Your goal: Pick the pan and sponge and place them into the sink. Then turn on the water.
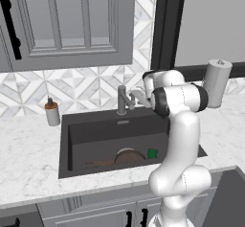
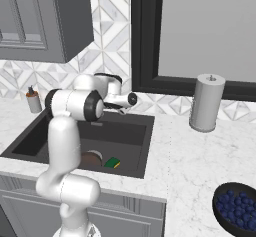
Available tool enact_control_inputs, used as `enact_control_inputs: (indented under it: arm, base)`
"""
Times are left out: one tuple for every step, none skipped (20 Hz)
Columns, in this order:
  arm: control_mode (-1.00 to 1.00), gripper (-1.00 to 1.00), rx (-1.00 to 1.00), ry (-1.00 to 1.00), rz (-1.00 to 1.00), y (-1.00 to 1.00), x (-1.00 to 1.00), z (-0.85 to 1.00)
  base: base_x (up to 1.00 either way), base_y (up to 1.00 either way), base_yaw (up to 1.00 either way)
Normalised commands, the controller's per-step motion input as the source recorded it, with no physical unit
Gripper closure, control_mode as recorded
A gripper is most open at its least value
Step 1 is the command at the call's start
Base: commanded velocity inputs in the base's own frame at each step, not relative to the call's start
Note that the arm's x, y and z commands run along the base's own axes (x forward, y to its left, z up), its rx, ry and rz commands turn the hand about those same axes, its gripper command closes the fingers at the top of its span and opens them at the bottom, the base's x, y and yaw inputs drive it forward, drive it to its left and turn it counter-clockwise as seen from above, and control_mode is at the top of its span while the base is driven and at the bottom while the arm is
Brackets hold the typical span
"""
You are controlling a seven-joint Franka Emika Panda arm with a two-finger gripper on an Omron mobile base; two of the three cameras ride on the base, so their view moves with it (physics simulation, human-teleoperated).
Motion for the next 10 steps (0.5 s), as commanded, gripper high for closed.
enact_control_inputs:
  arm:
    - [-1.00, -1.00, 0.02, 0.00, 0.00, 0.00, 0.21, -0.06]
    - [-1.00, -1.00, 0.02, 0.00, 0.00, 0.00, 0.21, -0.06]
    - [-1.00, -1.00, 0.01, 0.00, 0.00, 0.00, 0.21, -0.11]
    - [-1.00, -1.00, 0.01, 0.00, 0.00, 0.00, 0.19, -0.10]
    - [-1.00, -1.00, 0.01, 0.00, 0.00, 0.00, 0.21, -0.11]
    - [-1.00, -1.00, 0.00, 0.00, 0.00, 0.00, 0.17, -0.13]
    - [-1.00, -1.00, 0.00, 0.00, 0.00, 0.00, 0.19, -0.11]
    - [-1.00, -1.00, 0.00, 0.00, 0.00, 0.00, 0.19, -0.11]
    - [-1.00, -1.00, 0.00, 0.00, 0.00, 0.00, 0.18, -0.11]
    - [-1.00, -1.00, 0.01, 0.00, 0.00, 0.00, 0.18, -0.11]
  base:
    - [0.00, 0.00, 0.00]
    - [0.00, 0.00, 0.00]
    - [0.00, 0.00, 0.00]
    - [0.00, 0.00, 0.00]
    - [0.00, 0.00, 0.00]
    - [0.00, 0.00, 0.00]
    - [0.00, 0.00, 0.00]
    - [0.00, 0.00, 0.00]
    - [0.00, 0.00, 0.00]
    - [0.00, 0.00, 0.00]
